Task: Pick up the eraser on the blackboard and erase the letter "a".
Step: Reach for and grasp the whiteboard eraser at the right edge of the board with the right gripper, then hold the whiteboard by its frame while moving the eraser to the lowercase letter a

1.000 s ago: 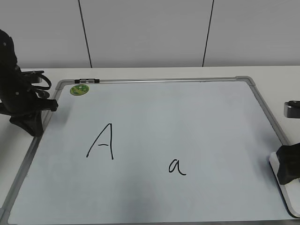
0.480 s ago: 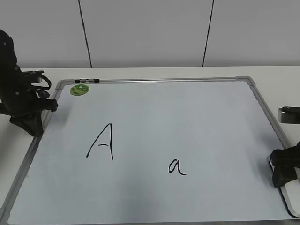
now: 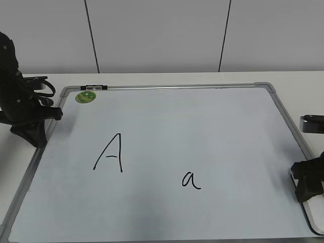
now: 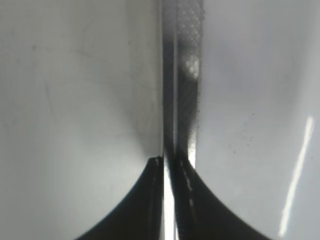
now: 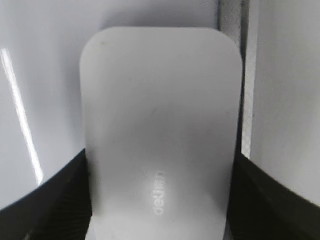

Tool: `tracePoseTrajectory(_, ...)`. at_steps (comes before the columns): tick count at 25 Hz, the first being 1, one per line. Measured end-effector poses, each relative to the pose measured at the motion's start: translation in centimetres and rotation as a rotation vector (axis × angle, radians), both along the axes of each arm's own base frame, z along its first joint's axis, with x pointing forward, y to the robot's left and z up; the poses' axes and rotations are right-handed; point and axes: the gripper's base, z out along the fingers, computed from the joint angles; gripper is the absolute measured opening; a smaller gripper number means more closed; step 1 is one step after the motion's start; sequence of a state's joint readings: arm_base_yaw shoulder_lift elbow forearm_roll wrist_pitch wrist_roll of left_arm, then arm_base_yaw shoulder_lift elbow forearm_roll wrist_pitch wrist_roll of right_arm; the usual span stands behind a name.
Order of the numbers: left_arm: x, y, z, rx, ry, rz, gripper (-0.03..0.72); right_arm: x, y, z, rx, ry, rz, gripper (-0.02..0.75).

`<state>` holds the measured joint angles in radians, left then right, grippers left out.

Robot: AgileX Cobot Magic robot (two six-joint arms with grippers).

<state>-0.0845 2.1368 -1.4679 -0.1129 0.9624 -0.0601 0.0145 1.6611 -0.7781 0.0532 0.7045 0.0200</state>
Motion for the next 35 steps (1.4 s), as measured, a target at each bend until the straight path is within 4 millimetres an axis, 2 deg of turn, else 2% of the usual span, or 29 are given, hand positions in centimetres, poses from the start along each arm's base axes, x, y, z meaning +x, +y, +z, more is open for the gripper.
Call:
tracePoseTrajectory(8, 0.0, 0.0, 0.0, -0.003, 0.001, 0.002, 0.029, 0.4, 0.2, 0.4, 0.025, 0.024, -0.021, 0.522)
tracePoseTrajectory(14, 0.0, 0.0, 0.0, -0.004, 0.003, 0.003, 0.029, 2.1, 0.8, 3.3, 0.041, 0.069, 0.001, 0.522)
tracePoseTrajectory(20, 0.0, 0.0, 0.0, -0.004, 0.003, 0.003, 0.029, 3.7, 4.7, 5.6, 0.036, 0.060, 0.138, 0.522)
tracePoseTrajectory(22, 0.0, 0.0, 0.0, -0.004, 0.003, 0.003, 0.029, 4.6, 6.8, 5.7, 0.028, 0.084, 0.207, 0.521)
tracePoseTrajectory(24, 0.0, 0.0, 0.0, -0.004, 0.003, 0.003, 0.029, 4.8, 7.2, 5.6, 0.027, 0.086, 0.219, 0.521)
tracePoseTrajectory(25, 0.0, 0.0, 0.0, -0.004, 0.003, 0.003, 0.029, 5.8, 9.1, 5.5, 0.022, 0.099, 0.271, 0.521)
tracePoseTrajectory(29, 0.0, 0.0, 0.0, -0.004, 0.003, 0.003, 0.029, 6.9, 11.3, 5.1, 0.017, 0.108, 0.323, 0.521)
tracePoseTrajectory(33, 0.0, 0.0, 0.0, -0.004, 0.003, 0.003, 0.029, 7.9, 14.1, 3.6, 0.011, 0.122, 0.384, 0.521)
tracePoseTrajectory(35, 0.0, 0.0, 0.0, -0.004, 0.003, 0.003, 0.029, 8.0, 14.7, 3.1, 0.009, 0.130, 0.399, 0.521)
